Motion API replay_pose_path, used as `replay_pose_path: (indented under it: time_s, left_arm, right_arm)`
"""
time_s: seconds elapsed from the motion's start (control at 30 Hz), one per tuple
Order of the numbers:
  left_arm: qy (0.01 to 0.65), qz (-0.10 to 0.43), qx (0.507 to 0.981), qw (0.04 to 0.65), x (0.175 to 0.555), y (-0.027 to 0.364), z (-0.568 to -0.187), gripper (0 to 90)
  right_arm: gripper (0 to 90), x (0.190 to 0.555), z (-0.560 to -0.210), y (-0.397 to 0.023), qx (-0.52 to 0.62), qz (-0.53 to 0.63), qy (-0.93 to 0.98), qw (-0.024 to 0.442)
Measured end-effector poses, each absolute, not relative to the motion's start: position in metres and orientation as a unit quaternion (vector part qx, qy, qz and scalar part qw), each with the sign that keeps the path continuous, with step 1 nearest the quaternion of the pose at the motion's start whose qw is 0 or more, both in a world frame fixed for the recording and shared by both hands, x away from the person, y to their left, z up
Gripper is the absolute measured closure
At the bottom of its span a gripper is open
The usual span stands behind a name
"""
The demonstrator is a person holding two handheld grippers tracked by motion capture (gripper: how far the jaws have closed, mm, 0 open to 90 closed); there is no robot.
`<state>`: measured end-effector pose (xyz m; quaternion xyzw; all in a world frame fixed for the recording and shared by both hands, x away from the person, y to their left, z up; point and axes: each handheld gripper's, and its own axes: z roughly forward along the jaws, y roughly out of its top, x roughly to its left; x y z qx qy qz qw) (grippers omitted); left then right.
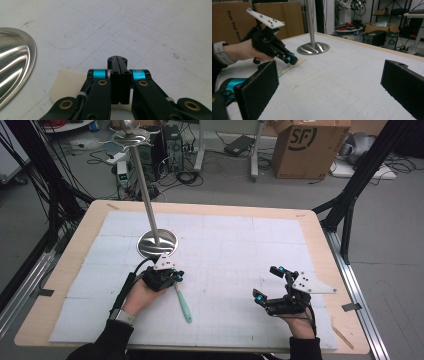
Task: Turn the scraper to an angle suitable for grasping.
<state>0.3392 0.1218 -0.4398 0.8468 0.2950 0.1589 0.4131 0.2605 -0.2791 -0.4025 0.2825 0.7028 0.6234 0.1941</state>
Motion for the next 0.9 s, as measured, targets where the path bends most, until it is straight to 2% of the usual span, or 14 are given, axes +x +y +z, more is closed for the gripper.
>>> replay_pose_path:
  time_s: [0.47,0.63,0.9]
  left_arm:
    - [0.279,0.180,0.867,0.371,0.349,0.116,-0.445,90.0]
    - [0.243,0.214,0.883,0.339,0.339,0.117,-0.443,90.0]
    - [0.255,0.185,0.884,0.345,0.328,0.138,-0.440,90.0]
  right_arm:
    - [0.3,0.260,-0.402,-0.280,0.282,0.625,0.702,0.194]
    - [0.3,0.260,-0.403,-0.278,0.278,0.626,0.703,0.191]
    - [0.3,0.260,-0.403,-0.273,0.276,0.622,0.708,0.189]
